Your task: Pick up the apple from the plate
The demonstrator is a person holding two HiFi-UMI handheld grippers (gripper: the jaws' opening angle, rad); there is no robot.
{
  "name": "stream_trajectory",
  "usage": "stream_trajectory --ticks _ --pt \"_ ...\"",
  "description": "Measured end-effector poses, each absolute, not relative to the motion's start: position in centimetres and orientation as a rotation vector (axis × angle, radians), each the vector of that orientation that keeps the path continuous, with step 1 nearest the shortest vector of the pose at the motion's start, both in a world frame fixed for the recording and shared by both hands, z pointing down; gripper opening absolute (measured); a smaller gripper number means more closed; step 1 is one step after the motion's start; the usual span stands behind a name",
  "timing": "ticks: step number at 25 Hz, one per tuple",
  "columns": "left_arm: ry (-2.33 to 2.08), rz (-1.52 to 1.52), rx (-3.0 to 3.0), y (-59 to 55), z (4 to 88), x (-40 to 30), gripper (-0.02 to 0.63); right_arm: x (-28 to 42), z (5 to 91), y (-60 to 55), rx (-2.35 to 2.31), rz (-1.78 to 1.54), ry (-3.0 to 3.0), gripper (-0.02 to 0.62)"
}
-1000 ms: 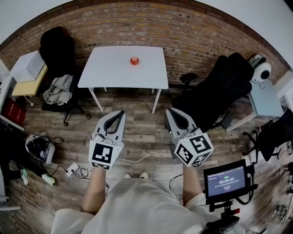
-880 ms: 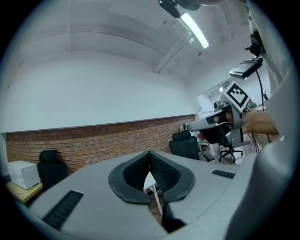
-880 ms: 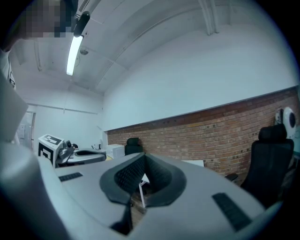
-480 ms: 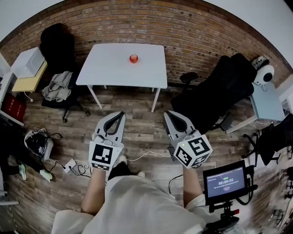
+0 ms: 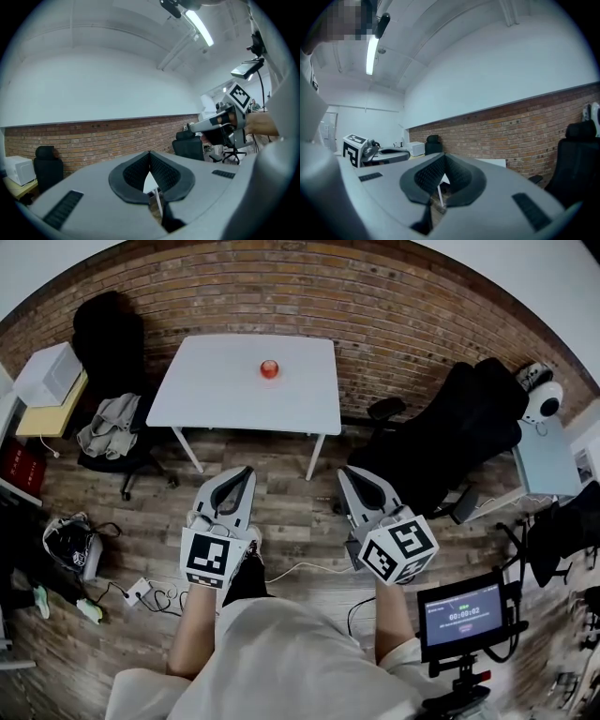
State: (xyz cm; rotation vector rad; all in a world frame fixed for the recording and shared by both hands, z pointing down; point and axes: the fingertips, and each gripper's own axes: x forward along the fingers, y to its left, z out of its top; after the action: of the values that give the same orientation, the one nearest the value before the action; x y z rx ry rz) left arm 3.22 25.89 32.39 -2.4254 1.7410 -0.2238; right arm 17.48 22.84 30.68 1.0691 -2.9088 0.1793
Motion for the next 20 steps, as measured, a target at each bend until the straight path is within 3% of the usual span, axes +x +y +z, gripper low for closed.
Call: stream_trajectory --ticks 20 --pt "1.703 -0.222 -2.491 6.1 32.4 -7.1 0.006 8.4 30.3 4.7 1.148 0.158 -2.858 0.003"
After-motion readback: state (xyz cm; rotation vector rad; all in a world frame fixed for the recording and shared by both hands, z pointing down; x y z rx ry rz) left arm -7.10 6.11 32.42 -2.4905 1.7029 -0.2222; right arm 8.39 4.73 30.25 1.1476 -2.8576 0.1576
